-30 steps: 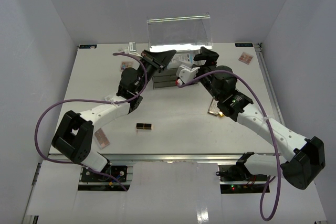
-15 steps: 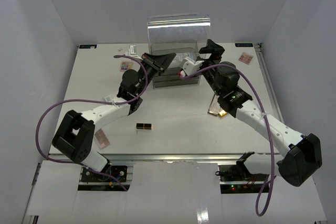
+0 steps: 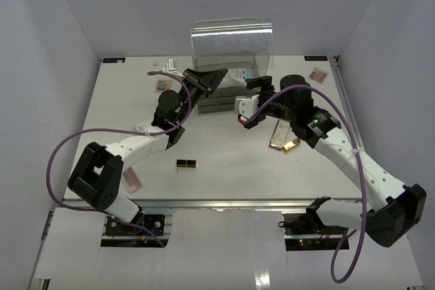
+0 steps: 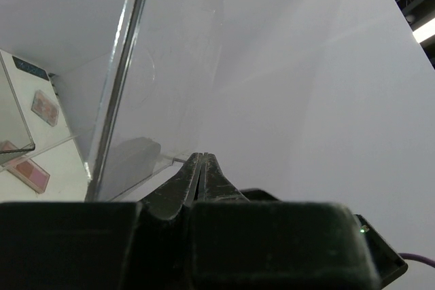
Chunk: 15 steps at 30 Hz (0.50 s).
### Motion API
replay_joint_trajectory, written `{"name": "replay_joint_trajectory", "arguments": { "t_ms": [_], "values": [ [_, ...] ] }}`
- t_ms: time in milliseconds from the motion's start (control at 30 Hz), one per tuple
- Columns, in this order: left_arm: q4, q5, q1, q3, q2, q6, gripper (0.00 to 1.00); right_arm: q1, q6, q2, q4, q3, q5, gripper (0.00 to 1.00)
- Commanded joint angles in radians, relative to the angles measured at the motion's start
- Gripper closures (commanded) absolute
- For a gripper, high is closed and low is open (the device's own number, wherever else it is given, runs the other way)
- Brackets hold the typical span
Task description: Organize the makeup
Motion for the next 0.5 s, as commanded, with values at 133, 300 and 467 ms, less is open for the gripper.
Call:
{"name": "replay_joint_trajectory", "arguments": {
  "t_ms": [133, 300, 467],
  "values": [
    [0.036, 0.007, -0.001, 0.001, 0.002, 0.014, 0.98, -0.005, -0.006, 0.064, -0.056, -0.020, -0.031, 0.11],
    [0.037, 0.008, -0.001, 0.006, 0.006, 0.014, 0.98, -0.025, 0.063, 0.127, 0.189, -0.050, 0.165, 0.10],
    [0.036, 0.012, -0.001, 0.009, 0.006, 0.014, 0.98, -0.025, 0.085, 0.154, 0.429, -0.066, 0.245, 0.09]
  ]
}}
